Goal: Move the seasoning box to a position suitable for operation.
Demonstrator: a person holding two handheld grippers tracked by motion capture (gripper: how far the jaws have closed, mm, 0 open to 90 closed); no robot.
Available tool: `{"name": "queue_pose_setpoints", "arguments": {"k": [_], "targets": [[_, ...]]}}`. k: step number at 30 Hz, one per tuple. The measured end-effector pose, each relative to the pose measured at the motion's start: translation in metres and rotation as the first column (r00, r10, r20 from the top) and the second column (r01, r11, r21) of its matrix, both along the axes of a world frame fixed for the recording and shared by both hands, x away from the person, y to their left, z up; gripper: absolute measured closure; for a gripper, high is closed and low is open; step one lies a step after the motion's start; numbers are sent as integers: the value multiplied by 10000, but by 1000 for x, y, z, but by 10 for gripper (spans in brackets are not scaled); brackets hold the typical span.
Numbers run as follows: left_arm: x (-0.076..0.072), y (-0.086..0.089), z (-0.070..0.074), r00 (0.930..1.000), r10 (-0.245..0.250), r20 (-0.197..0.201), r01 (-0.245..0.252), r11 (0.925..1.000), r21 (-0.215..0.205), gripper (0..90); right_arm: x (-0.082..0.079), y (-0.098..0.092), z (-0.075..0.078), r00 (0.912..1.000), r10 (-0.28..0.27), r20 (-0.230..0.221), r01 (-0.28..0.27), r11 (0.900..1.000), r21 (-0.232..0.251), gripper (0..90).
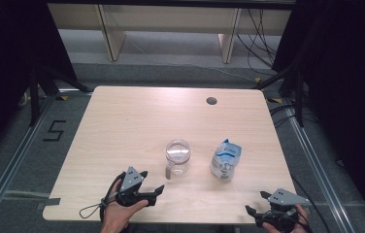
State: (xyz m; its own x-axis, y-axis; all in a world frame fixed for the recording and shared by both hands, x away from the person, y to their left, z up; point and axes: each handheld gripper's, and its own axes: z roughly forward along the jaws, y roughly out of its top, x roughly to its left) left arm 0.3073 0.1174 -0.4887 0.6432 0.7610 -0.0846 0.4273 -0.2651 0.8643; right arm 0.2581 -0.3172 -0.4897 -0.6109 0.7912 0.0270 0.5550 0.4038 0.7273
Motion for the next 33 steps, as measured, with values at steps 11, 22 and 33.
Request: {"name": "queue_pose_setpoints", "arguments": {"k": [11,22,33], "targets": [[17,-27,6,9981,61,619,-86,9991,407,386,-1,1,-1,9999,-75,-111,78,9997,241,249],[29,-38,4,9962,50,867,-108,9977,662,583,1,1,-2,9998,40,213,-41,10000,27,250],[32,-39,3,9952,-249,946,195,9982,568,707,1,1,-1,9988,278,393,-280,9996,46,249]]}}
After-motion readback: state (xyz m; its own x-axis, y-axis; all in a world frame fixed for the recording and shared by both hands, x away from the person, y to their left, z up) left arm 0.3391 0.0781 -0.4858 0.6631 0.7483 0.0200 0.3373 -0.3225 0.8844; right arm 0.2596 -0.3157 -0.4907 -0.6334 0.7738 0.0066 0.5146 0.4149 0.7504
